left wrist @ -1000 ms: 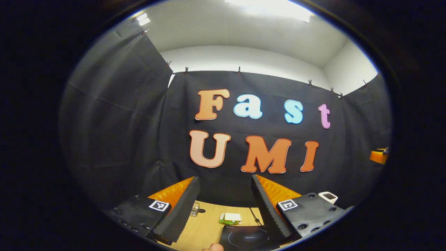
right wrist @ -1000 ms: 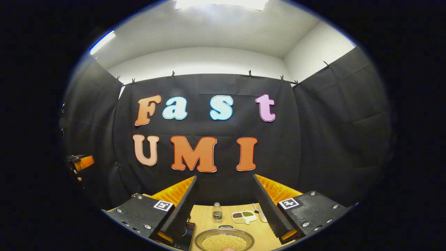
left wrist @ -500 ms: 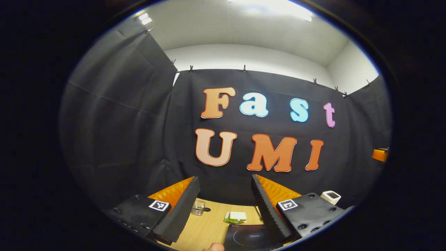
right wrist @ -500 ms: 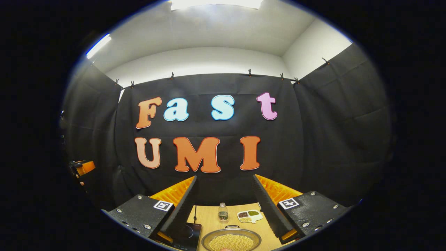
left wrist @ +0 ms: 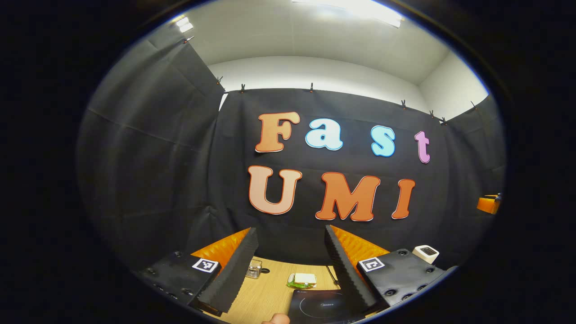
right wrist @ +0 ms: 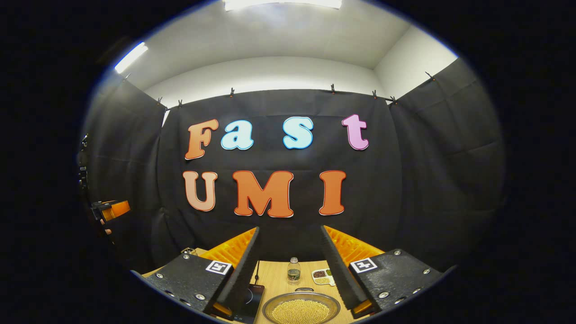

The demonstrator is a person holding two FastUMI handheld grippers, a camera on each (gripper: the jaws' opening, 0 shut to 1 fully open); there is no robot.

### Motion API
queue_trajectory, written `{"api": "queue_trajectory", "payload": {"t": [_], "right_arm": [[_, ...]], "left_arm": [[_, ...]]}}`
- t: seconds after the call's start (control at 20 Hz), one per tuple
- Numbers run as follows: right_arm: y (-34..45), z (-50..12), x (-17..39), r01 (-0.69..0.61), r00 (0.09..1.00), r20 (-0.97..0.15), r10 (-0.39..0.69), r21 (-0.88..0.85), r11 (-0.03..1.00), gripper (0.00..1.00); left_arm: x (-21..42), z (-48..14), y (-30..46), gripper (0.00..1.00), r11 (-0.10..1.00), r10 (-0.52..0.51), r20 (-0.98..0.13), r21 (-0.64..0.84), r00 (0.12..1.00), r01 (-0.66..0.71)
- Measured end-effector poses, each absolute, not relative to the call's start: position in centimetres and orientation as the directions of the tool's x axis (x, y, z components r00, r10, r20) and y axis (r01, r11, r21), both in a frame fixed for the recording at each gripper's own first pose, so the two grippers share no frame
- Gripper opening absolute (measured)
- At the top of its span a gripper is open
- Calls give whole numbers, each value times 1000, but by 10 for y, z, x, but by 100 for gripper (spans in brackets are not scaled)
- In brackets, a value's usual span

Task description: First push the handle of the pot to place it horizontally, then grasp the pot with both hands and set it on the induction cooktop.

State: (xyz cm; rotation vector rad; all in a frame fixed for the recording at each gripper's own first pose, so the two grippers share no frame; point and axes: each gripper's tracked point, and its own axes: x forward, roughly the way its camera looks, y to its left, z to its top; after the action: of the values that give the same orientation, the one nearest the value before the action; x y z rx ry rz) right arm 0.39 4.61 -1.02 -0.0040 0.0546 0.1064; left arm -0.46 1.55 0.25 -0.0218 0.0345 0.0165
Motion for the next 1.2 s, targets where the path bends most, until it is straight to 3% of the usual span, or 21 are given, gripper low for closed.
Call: {"api": "queue_trajectory", "payload": {"t": [0.05, 0.15, 0.2, 0.3, 0.7, 1.2], "right_arm": [[47, -11, 3, -111, 992, -57, 111, -4, 994, 73], [51, -14, 3, -127, 990, -60, 126, -6, 992, 66], [52, -14, 3, -133, 989, -60, 133, -2, 991, 52], [53, -17, 4, -135, 989, -66, 136, 12, 991, 36], [30, -40, 11, -72, 993, -94, 73, 11, 997, 1], [30, -101, -4, -84, 982, -171, 75, -47, 995, 0]], "left_arm": [[-5, 4, 14, 98, 1000, 13, -33, -22, 999, -14], [-5, 5, 10, 98, 1000, 4, -29, -25, 1000, -5], [-4, 5, 8, 98, 1000, 0, -28, -25, 1000, -1], [-5, 4, 8, 98, 1000, -4, -31, -26, 1000, 3], [-4, 0, 14, 98, 1000, 6, -38, -27, 999, -7], [0, -15, 14, 96, 1000, 11, -62, -13, 998, -12]]}}
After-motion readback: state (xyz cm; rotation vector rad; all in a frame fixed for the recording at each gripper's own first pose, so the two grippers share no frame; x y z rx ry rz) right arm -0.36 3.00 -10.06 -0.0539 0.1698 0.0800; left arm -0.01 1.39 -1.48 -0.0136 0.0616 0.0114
